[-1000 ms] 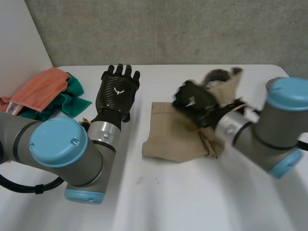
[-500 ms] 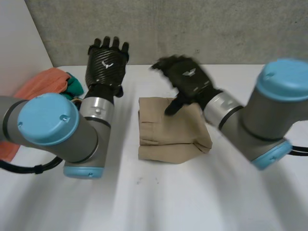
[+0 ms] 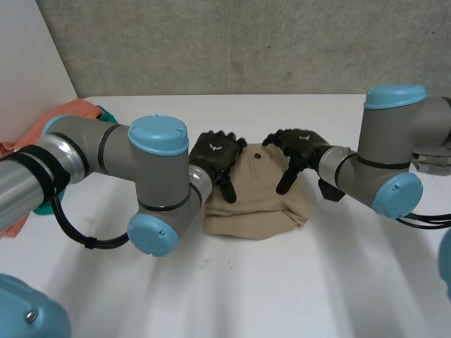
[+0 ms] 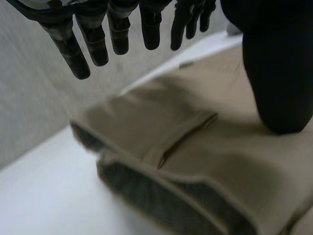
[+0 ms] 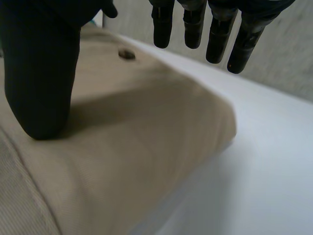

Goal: Fold the laundry.

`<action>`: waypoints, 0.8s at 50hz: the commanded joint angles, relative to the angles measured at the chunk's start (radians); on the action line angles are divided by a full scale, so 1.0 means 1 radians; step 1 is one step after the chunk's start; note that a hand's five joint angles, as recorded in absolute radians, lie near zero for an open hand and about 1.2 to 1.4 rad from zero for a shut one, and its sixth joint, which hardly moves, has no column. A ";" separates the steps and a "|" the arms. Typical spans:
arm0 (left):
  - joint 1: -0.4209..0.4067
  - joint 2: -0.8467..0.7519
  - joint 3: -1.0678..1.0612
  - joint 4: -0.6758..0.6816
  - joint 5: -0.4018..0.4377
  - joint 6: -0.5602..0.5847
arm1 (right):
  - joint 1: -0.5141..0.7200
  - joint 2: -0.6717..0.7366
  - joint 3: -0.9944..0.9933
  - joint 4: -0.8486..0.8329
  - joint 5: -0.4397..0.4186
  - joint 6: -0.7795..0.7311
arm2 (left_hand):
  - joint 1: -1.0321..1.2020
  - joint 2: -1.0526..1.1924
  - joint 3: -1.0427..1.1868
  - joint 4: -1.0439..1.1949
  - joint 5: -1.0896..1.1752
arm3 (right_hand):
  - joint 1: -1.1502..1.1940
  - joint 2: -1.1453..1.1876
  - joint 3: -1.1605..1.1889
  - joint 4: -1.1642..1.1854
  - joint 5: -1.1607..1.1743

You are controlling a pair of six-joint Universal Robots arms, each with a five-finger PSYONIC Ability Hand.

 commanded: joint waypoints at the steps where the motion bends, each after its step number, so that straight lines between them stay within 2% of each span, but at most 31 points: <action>1: 0.016 -0.037 -0.008 -0.076 -0.008 0.006 | -0.004 0.089 -0.054 0.060 0.017 -0.022 | 0.038 0.031 0.024 0.032 0.017 | -0.029 -0.047 -0.043 -0.060 -0.063; 9: 0.015 -0.071 -0.006 -0.109 -0.006 0.015 | 0.000 0.094 -0.010 0.060 0.080 -0.201 | 0.038 0.031 0.024 0.032 0.017 | -0.029 -0.047 -0.043 -0.060 -0.063; 12: 0.015 -0.059 -0.006 -0.110 -0.003 0.017 | 0.006 0.074 0.001 0.060 0.085 -0.219 | 0.027 0.019 0.012 0.021 0.005 | -0.029 -0.047 -0.043 -0.060 -0.063; 16: 0.016 0.014 -0.006 -0.106 0.002 0.015 | 0.010 -0.006 0.036 0.018 0.083 -0.215 | 0.006 -0.001 -0.008 0.000 -0.016 | -0.029 -0.047 -0.043 -0.060 -0.063; 24: 0.041 0.228 -0.048 -0.101 0.034 0.015 | 0.000 -0.305 0.319 -0.299 0.091 -0.227 | -0.006 -0.013 -0.020 -0.012 -0.028 | -0.029 -0.047 -0.043 -0.060 -0.063; 26: 0.051 0.271 -0.071 -0.102 0.067 0.015 | -0.001 -0.354 0.384 -0.351 0.091 -0.227 | -0.006 -0.013 -0.020 -0.012 -0.028 | -0.029 -0.047 -0.043 -0.060 -0.063; 32: 0.096 0.459 -0.181 -0.112 0.296 0.008 | 0.013 -0.471 0.614 -0.430 0.091 -0.232 | -0.006 -0.013 -0.020 -0.012 -0.028 | -0.029 -0.047 -0.043 -0.060 -0.063; 35: 0.129 0.533 -0.244 -0.116 0.400 0.006 | 0.014 -0.488 0.689 -0.431 0.081 -0.235 | -0.006 -0.013 -0.020 -0.012 -0.028 | -0.029 -0.047 -0.043 -0.060 -0.063; 40: 0.160 0.591 -0.316 -0.127 0.517 0.006 | 0.039 -0.480 0.815 -0.463 0.078 -0.236 | -0.006 -0.013 -0.020 -0.012 -0.028 | -0.029 -0.047 -0.043 -0.060 -0.063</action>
